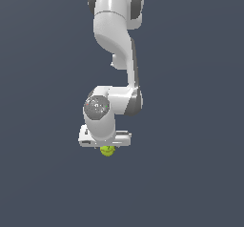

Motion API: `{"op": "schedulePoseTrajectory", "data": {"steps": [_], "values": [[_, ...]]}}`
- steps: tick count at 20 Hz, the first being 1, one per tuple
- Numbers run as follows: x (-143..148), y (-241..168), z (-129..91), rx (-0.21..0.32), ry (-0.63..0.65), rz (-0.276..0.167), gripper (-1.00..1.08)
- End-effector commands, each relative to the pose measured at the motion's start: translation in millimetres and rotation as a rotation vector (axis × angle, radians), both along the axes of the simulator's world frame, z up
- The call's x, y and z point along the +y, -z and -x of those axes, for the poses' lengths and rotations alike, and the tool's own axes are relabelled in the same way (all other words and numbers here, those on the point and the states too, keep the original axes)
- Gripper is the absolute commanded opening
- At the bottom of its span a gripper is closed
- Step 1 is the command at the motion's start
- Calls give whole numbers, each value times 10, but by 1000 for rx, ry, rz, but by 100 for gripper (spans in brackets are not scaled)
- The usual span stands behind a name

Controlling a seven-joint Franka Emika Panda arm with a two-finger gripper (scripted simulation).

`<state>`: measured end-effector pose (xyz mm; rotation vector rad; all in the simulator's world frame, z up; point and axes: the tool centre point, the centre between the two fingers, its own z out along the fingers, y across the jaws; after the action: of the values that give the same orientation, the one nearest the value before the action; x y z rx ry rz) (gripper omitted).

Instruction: Pick up the object and move it to a goal position.

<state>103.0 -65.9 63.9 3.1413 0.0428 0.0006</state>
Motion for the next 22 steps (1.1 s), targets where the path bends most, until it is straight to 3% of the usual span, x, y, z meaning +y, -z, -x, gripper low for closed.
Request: {"op": "schedulePoseTrajectory", "data": {"steps": [1, 9, 10, 22], "values": [[0, 136, 7, 1, 0, 0, 100], [-3, 226, -9, 1, 0, 0, 100], [-3, 226, -9, 1, 0, 0, -100], [-5, 222, -2, 2, 0, 0, -100]]}}
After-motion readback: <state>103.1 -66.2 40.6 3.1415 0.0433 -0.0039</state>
